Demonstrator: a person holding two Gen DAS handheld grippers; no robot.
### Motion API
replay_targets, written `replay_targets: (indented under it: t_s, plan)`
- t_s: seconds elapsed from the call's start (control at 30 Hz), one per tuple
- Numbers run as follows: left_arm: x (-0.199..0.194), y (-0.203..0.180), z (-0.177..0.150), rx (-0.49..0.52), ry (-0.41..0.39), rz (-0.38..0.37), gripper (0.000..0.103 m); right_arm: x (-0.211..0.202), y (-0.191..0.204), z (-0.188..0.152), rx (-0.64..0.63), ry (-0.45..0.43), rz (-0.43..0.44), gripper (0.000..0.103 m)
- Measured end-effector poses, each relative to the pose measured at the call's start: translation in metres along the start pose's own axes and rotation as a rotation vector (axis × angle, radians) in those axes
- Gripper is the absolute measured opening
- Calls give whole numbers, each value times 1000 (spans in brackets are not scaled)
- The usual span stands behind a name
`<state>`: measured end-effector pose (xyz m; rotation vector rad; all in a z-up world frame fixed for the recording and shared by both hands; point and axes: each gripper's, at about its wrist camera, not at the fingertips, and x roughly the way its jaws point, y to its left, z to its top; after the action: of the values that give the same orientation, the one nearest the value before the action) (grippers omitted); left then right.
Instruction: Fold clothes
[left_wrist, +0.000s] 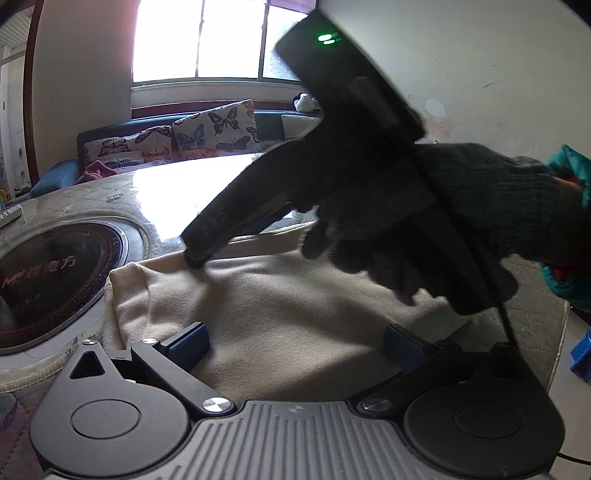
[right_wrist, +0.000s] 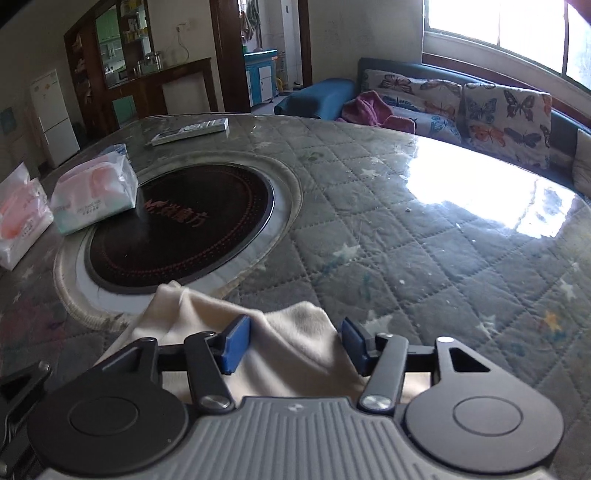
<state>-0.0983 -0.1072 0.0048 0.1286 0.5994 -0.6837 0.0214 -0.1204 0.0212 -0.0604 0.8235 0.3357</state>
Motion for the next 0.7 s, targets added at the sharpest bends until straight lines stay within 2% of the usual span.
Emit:
replay_targets:
  t_s: [0.13,0.33,0.47,0.53,0.7]
  plan:
    - [0,-1,-1,1,-1,1,103,-8,-2,9,-6,-18,11,56]
    - [-1,0,-1,-1,-3,-1,103,-11,17,11,-118,13,81,58]
    - [-3,0,-2,-4,-5,-3,103,8,32,15,-170,31,74,59]
    - [-4,0,-2,-5,-7,-4,103,15,35,18,-173,27,68,62]
    - [-7,1,-3,-9,-9,-8,103,4,22,24,-147,2,62,63]
